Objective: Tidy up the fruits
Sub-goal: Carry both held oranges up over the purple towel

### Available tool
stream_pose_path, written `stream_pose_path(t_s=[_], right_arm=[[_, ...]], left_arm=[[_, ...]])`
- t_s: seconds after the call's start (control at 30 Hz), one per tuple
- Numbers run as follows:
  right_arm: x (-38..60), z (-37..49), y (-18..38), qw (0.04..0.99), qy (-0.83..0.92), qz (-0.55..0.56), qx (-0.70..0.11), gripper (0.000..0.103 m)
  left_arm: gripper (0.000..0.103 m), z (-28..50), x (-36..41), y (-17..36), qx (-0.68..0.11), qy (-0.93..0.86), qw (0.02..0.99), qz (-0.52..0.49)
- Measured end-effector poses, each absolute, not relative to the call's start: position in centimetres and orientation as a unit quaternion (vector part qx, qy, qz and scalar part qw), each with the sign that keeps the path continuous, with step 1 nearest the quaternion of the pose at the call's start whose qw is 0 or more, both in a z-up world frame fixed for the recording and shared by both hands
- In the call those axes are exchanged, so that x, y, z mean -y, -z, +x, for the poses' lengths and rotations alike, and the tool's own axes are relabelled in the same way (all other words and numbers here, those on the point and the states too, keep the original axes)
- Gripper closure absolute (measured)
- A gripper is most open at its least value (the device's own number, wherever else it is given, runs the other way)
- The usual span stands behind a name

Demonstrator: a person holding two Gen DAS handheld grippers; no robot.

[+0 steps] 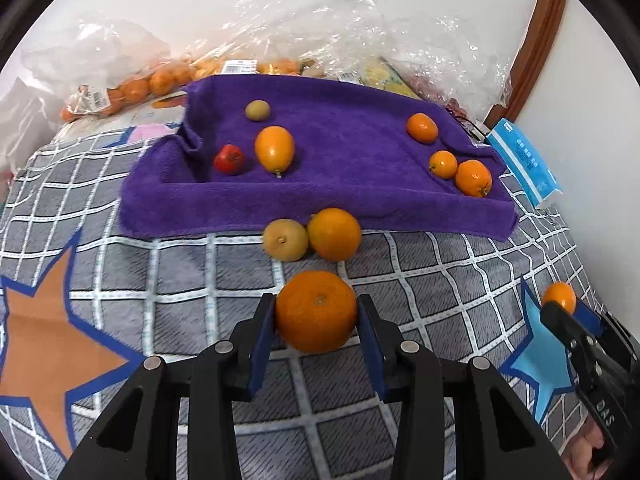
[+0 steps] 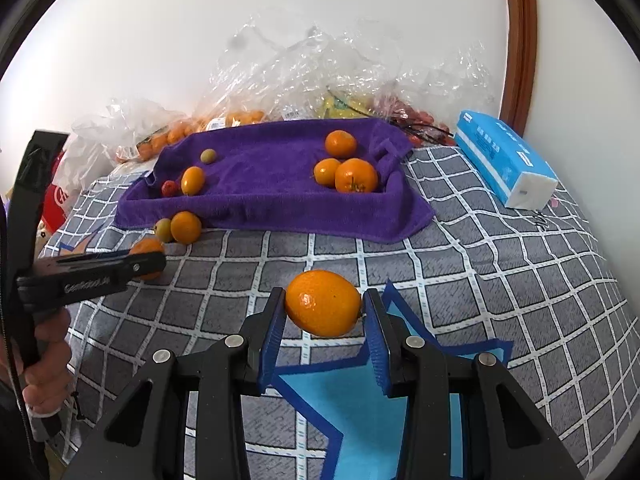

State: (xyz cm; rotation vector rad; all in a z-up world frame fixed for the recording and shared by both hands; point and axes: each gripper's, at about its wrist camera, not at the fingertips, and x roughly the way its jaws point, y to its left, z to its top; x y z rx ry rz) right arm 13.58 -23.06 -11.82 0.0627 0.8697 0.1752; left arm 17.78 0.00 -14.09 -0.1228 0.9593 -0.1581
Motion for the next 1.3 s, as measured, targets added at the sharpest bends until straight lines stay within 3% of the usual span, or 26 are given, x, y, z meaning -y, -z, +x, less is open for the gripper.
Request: stream_pose_path(t_s=[1.3], right_arm=[[19.6,16.9,3.1,0.922,-0.095,0.016,-0.376,0.064]], left_arm=[[0.065,16.5,-3.5,4.9,-0.405,0.075,0.906,-0.099]])
